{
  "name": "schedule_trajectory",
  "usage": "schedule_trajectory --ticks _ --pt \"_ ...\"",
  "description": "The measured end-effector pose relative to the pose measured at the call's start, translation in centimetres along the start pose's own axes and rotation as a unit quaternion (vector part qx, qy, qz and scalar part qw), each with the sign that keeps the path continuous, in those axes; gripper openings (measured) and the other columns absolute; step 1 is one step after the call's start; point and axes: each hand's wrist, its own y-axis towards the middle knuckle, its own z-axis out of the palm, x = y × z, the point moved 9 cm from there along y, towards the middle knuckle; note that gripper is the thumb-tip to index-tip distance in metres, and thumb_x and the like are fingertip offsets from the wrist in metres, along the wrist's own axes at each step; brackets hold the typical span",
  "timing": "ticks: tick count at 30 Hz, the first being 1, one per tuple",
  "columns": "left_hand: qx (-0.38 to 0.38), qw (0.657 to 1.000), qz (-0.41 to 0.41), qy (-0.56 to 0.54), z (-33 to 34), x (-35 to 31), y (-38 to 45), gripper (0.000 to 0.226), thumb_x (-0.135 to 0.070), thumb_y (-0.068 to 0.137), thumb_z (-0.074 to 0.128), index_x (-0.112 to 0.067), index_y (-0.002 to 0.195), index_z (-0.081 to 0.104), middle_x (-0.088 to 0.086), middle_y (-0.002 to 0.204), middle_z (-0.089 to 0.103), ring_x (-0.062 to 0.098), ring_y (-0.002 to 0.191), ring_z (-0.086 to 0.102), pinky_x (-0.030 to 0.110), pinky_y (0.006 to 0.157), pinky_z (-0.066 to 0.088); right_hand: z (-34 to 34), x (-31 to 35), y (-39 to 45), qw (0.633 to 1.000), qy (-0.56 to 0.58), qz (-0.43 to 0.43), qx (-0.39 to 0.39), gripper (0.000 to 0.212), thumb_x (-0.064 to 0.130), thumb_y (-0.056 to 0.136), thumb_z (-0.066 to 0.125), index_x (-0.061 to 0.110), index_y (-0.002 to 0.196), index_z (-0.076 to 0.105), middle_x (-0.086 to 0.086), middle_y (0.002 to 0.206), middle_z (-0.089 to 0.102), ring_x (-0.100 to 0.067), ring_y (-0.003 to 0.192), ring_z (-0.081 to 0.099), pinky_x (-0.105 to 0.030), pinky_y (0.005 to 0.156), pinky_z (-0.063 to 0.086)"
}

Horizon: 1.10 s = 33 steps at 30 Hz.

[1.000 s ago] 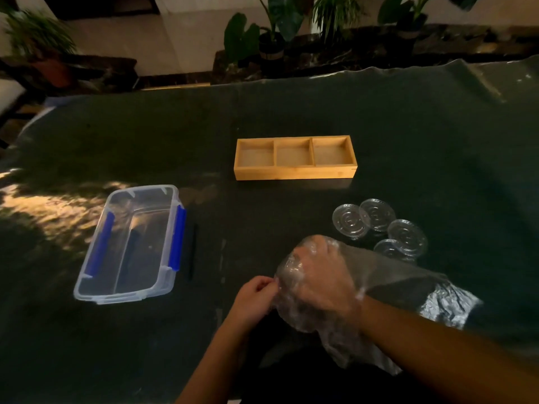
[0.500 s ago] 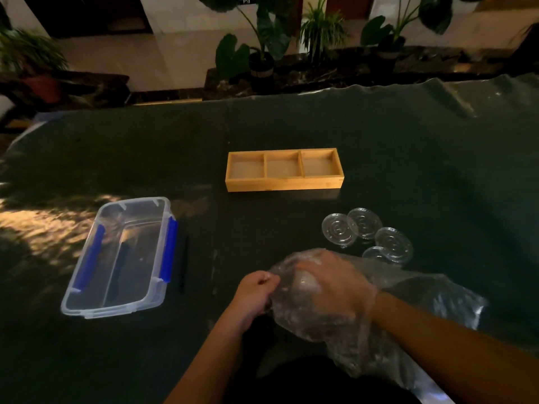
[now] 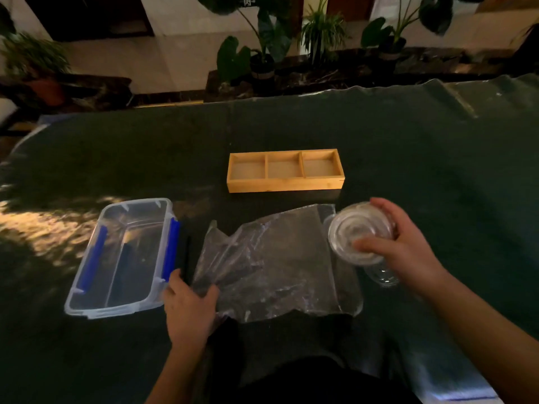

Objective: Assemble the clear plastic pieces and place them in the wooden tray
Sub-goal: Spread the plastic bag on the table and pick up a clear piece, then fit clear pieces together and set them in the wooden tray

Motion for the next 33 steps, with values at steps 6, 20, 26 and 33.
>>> schedule_trajectory --ticks 6,20,26,33 --pt "-0.071 0.959 0.27 0.049 1.0 -7.4 -3.7 0.061 -0.041 0.081 0.062 -0.04 0.136 0.037 -0.002 0.142 0.033 0.018 0.125 0.043 0.043 0.098 0.044 1.8 2.6 0.1 0.999 -0.01 -0.05 -0.01 0.083 0.014 0.067 0.085 0.05 0.13 0.046 0.003 0.132 0.051 -0.02 0.107 0.064 -0.037 0.077 0.062" --pt "0.475 0.74 -0.109 -0.463 9.7 -12.7 -6.4 0.062 -0.07 0.082 0.059 -0.023 0.122 0.067 0.015 0.123 0.07 0.034 0.111 0.068 0.052 0.082 0.057 9.9 5.7 -0.8 0.907 -0.345 -0.236 0.058 0.118 0.037 0.067 0.083 0.043 0.151 0.001 0.006 0.134 0.034 -0.013 0.122 0.038 -0.038 0.101 0.04" --pt "0.553 0.708 -0.072 -0.434 8.7 -13.3 -6.9 0.066 -0.075 0.07 0.066 -0.03 0.117 0.072 0.015 0.123 0.07 0.038 0.115 0.065 0.059 0.087 0.053 13.3 6.1 -4.2 0.768 -0.483 -0.416 0.065 0.115 0.032 0.056 0.088 0.025 0.15 0.022 -0.006 0.13 0.042 -0.028 0.115 0.042 -0.052 0.091 0.046" --pt "0.492 0.748 0.012 -0.445 10.0 -11.7 -4.5 0.069 -0.047 0.07 0.083 -0.019 0.13 0.064 0.015 0.133 0.064 0.031 0.122 0.06 0.046 0.09 0.056 14.8 2.1 -4.6 0.712 -0.548 -0.428 0.095 0.101 0.041 0.064 0.08 0.022 0.149 0.03 -0.007 0.134 0.049 -0.032 0.123 0.042 -0.058 0.099 0.043"
